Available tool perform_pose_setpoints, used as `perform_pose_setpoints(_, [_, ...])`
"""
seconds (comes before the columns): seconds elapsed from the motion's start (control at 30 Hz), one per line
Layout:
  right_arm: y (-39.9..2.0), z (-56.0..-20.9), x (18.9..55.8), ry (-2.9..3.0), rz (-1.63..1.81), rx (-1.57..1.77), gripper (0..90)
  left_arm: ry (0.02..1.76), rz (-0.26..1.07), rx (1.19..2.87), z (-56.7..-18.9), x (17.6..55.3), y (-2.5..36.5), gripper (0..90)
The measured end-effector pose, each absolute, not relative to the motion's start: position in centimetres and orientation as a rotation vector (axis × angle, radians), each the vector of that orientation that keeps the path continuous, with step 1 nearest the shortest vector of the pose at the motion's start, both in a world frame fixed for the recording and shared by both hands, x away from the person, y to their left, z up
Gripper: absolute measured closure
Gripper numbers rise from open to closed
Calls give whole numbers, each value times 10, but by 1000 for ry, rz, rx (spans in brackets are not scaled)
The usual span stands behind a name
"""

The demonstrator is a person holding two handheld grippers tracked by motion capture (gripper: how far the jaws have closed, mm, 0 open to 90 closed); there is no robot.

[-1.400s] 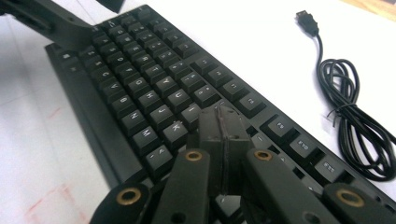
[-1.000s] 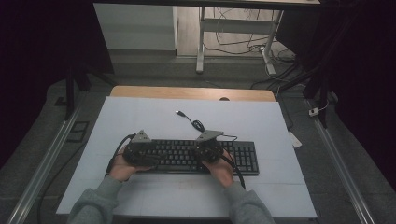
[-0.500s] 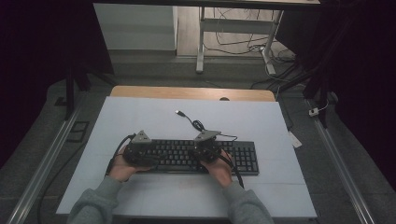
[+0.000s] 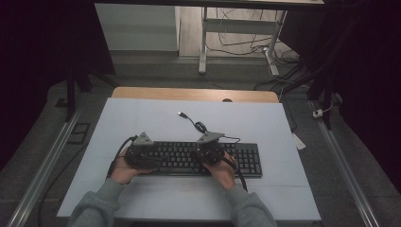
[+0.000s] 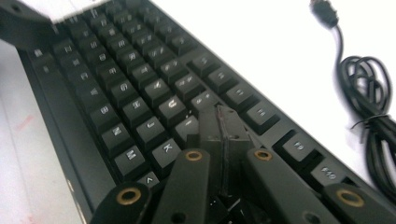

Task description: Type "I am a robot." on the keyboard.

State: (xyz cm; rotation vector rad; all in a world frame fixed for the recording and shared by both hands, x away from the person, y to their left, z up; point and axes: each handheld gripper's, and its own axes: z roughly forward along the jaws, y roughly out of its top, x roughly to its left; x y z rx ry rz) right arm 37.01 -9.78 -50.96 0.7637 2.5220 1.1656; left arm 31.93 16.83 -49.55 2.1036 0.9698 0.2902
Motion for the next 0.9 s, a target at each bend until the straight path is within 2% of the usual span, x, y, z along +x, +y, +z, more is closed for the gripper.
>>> perform_pose_setpoints(0.17, [-108,-501,365,2498,1212,775,895,970,292,2102,-495,319,168,344])
perform_pose_setpoints(0.3, [-120,-496,359,2477,1225,774,800,976,293,2099,-496,320,168,343])
perform_pose_setpoints(0.53, [-152,-493,351,2437,1229,826,690,979,293,2100,-496,321,169,342])
perform_pose_setpoints(0.9, [-188,-494,337,2397,1234,844,615,982,295,2098,-497,322,169,342])
